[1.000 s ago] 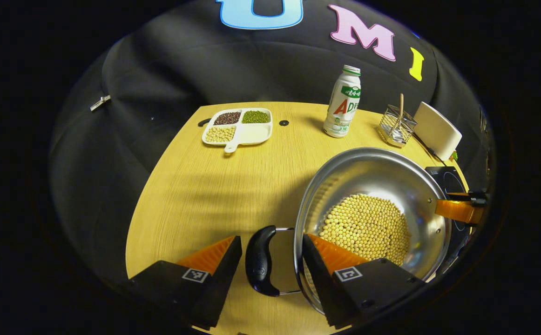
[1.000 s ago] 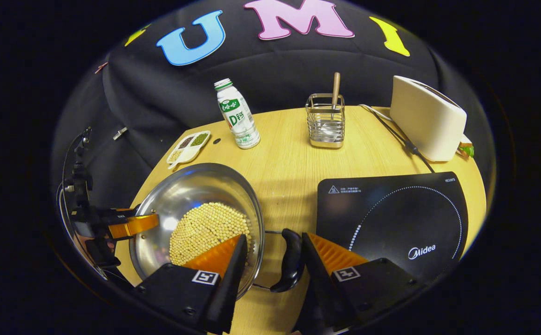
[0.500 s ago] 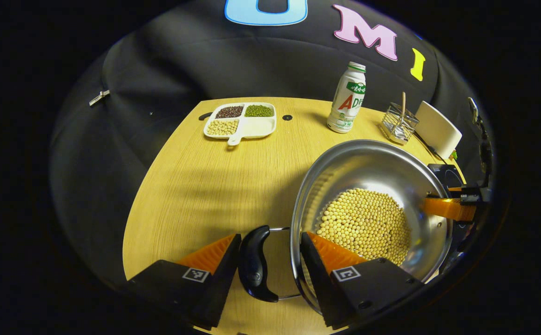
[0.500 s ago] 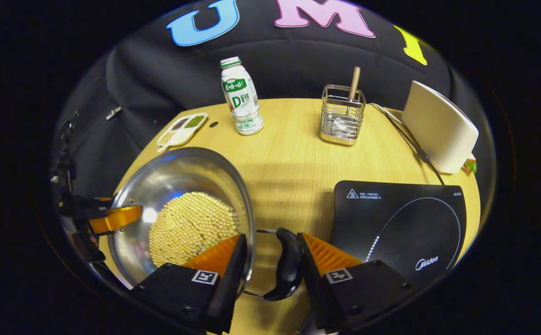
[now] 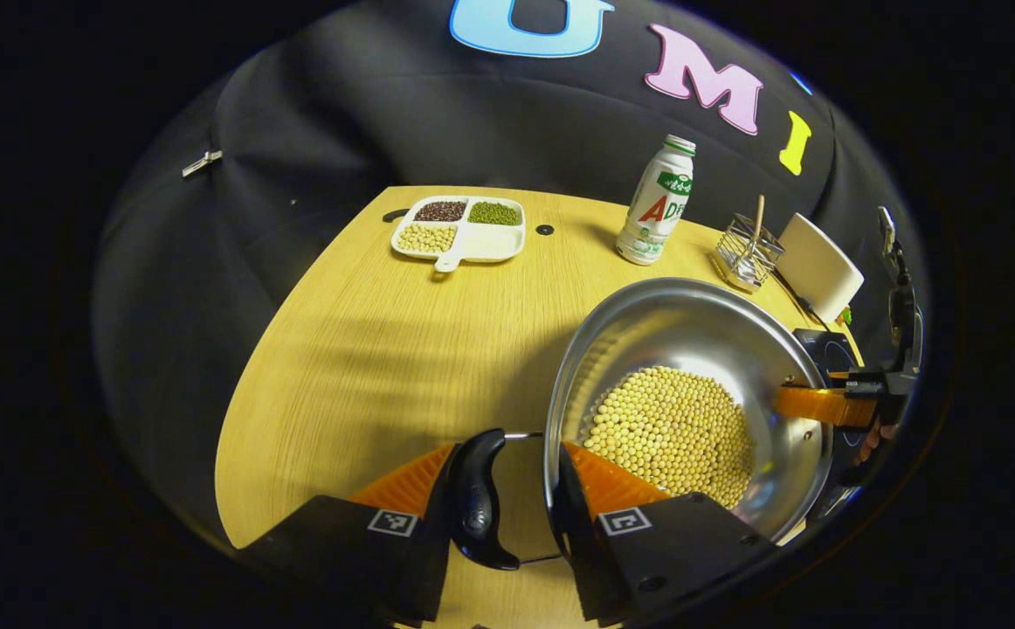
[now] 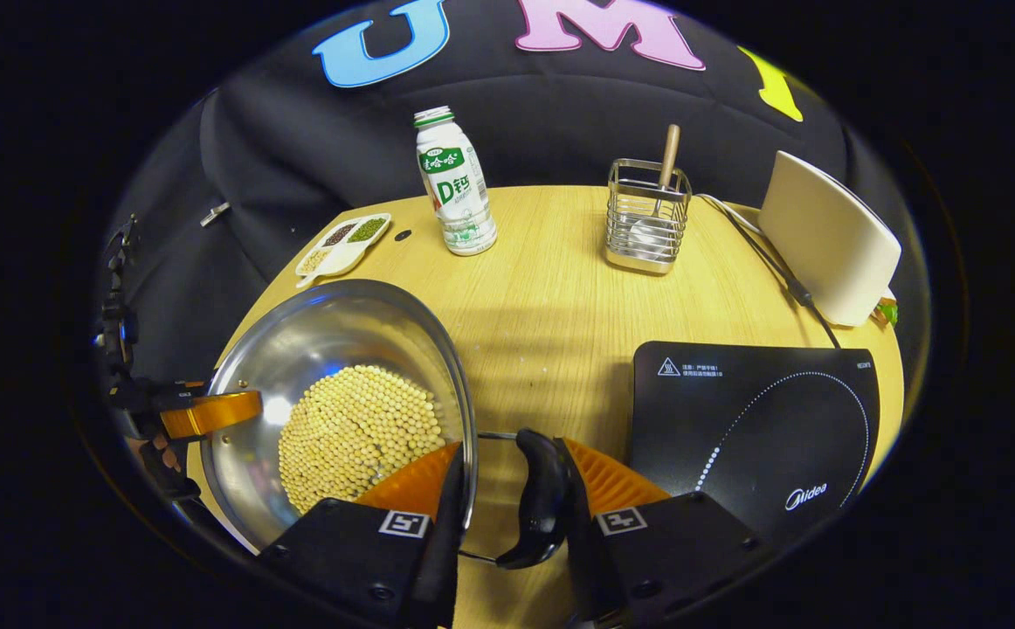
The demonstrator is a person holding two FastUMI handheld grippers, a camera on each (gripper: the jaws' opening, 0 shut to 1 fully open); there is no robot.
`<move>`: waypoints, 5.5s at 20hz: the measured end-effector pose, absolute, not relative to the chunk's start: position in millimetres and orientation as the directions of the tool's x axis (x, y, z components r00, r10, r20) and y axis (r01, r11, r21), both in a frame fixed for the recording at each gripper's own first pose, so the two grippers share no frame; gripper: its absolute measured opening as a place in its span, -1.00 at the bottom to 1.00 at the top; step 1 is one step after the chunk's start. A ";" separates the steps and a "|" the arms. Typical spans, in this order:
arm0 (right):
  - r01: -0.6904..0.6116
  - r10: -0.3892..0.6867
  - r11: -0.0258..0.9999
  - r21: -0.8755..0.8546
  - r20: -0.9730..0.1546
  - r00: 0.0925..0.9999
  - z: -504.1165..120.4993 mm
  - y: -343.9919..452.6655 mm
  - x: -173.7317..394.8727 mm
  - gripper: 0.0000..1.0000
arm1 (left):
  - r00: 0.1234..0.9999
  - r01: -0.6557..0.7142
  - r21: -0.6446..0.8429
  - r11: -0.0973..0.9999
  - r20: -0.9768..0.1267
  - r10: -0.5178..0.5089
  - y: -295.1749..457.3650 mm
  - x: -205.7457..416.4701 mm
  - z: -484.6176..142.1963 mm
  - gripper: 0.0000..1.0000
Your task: First push the handle of the pot to place it horizontally, then grasp the pot with both hands and set it on the induction cooktop.
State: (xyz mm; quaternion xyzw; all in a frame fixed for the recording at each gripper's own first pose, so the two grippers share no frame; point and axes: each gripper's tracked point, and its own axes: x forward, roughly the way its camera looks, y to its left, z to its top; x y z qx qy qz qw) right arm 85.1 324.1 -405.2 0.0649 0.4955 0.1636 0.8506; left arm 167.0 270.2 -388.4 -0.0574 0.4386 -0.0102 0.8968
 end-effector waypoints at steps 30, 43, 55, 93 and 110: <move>-0.062 0.247 0.967 0.247 -0.853 0.460 -326.8 54.7 68.5 0.08 | 0.586 0.135 -0.137 0.981 -0.788 -0.191 16.8 160.3 -291.8 0.17; 0.003 0.205 0.973 0.231 -0.869 0.450 -363.1 -25.3 78.9 0.08 | 0.575 0.182 -0.148 0.972 -0.786 -0.227 -70.4 185.1 -320.2 0.17; 0.000 0.222 0.969 0.248 -0.866 0.448 -382.8 -32.9 84.5 0.08 | 0.582 0.163 -0.142 0.976 -0.785 -0.211 -82.2 188.2 -336.7 0.18; -0.047 0.130 0.982 0.182 -0.476 0.870 -167.9 -39.7 84.4 0.97 | 0.916 0.079 -0.043 0.996 -0.390 -0.089 -67.9 110.6 -126.1 0.98; -0.114 0.136 0.981 0.159 -0.133 0.982 -43.7 -58.6 33.2 0.97 | 0.994 -0.031 -0.037 0.999 -0.107 0.027 -69.6 0.6 -10.7 0.96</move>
